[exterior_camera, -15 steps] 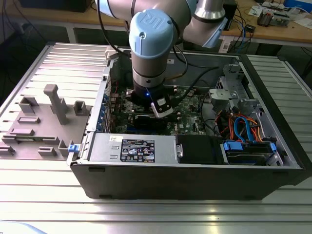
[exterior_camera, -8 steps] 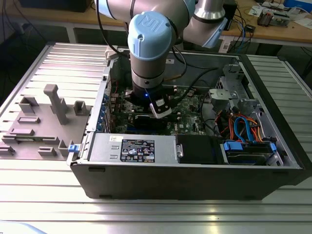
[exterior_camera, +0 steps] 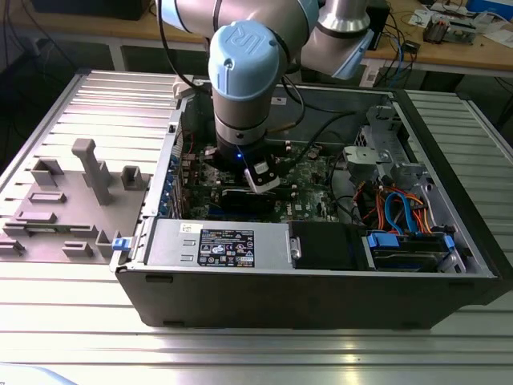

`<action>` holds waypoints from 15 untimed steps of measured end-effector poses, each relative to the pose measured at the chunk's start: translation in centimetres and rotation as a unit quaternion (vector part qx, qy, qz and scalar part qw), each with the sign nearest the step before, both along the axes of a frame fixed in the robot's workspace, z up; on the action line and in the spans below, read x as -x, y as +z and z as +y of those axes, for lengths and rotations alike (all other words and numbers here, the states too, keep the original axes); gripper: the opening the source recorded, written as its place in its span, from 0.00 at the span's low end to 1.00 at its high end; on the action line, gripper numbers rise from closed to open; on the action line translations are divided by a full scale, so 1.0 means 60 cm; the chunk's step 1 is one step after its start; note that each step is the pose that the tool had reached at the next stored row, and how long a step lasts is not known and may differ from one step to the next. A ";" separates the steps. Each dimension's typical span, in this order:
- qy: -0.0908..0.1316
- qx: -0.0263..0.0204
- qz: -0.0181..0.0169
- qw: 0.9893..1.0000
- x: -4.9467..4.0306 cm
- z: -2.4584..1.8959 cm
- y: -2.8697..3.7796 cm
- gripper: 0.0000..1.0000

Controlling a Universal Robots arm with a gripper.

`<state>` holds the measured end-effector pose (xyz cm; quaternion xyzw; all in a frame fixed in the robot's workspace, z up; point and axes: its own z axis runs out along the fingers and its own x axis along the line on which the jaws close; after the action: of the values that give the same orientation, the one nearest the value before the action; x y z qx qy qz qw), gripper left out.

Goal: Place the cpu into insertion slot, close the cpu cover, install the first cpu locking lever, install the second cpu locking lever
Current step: 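Install the second cpu locking lever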

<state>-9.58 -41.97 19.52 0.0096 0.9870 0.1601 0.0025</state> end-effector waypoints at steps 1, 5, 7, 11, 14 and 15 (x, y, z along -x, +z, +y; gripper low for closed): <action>0.000 -0.001 0.000 1.000 0.001 0.0008 0.000 0.11; 0.000 0.000 0.000 1.000 0.003 0.0012 0.006 0.11; 0.000 0.000 0.000 1.000 0.004 0.0012 0.017 0.11; 0.000 0.000 0.000 1.000 0.004 0.0012 0.049 0.11; 0.000 0.000 0.000 1.000 0.004 0.0012 0.049 0.11; 0.000 0.000 0.000 1.000 0.004 0.0012 0.049 0.11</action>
<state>-9.84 -41.90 22.49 0.0099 0.9870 0.1603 0.0026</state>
